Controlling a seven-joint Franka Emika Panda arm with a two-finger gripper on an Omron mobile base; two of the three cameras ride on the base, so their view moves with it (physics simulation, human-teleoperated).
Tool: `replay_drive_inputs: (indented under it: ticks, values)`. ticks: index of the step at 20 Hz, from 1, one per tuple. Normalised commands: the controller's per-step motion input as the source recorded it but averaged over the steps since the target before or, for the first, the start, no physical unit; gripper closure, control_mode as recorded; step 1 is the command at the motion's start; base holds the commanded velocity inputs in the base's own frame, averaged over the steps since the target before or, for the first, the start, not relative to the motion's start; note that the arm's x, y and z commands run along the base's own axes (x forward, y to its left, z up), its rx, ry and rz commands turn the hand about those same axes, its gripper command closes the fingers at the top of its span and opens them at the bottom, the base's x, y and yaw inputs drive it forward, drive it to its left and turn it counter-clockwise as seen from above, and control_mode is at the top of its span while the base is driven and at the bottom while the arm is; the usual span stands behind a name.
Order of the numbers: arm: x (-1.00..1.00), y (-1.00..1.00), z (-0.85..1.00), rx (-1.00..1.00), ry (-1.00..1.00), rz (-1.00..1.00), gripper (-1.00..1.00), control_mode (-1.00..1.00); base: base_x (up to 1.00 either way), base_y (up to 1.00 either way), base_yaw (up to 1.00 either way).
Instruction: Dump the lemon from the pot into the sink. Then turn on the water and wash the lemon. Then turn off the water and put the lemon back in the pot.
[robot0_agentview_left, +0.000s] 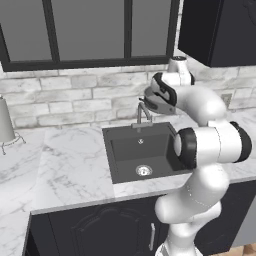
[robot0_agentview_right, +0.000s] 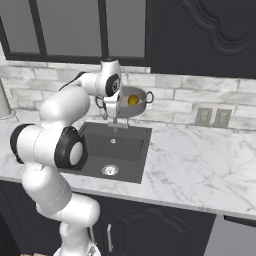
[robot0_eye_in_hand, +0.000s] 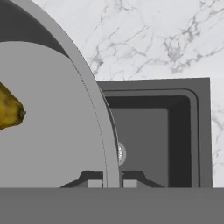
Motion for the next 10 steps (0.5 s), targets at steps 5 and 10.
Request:
replay_drive_inputs:
  ticks: [5, 10]
  values:
    - [0.36, 0.06, 0.00, 0.00, 0.00, 0.00, 1.00, -1.00, 0.00, 0.00, 0.00]
    - [0.21, 0.00, 0.00, 0.00, 0.00, 0.00, 1.00, -1.00, 0.00, 0.00, 0.00]
